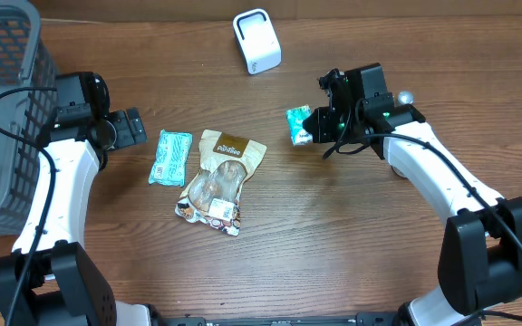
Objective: Scan the item barcode
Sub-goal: 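Carry the box up to the white scanner and hold it there, then move the box back right and set it down, release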
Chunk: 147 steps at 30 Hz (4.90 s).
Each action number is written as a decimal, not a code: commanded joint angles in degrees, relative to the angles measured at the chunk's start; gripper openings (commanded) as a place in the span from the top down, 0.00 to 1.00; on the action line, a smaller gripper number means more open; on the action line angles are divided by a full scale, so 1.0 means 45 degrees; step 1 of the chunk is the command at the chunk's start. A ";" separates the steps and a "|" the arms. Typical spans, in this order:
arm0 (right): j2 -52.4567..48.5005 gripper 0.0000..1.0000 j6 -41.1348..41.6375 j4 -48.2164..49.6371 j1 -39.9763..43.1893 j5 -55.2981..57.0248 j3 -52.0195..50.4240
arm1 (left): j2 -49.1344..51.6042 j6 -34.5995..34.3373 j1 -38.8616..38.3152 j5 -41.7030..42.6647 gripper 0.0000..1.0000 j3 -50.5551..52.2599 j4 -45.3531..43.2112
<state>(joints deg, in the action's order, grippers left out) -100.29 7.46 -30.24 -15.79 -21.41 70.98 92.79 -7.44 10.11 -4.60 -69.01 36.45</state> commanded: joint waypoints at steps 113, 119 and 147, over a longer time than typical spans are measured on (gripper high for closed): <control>-0.5134 0.96 0.0437 -1.0015 -0.1802 0.6994 0.9666 | -0.0189 0.0141 -0.0087 -0.0058 0.01 -0.0238 -0.0010; -0.5134 0.96 0.0442 -1.0137 -0.1588 0.6688 0.7752 | -0.0189 0.0141 -0.0087 -0.0058 0.01 -0.0238 -0.0010; -0.5134 0.60 0.1326 -0.8383 -0.1875 0.4158 0.6047 | -0.0189 0.0141 -0.0087 -0.0058 0.00 -0.0238 -0.0010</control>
<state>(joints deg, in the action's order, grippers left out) -123.33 12.27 -68.58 -23.07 2.66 98.45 92.79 -7.44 10.11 -4.58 -69.01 36.45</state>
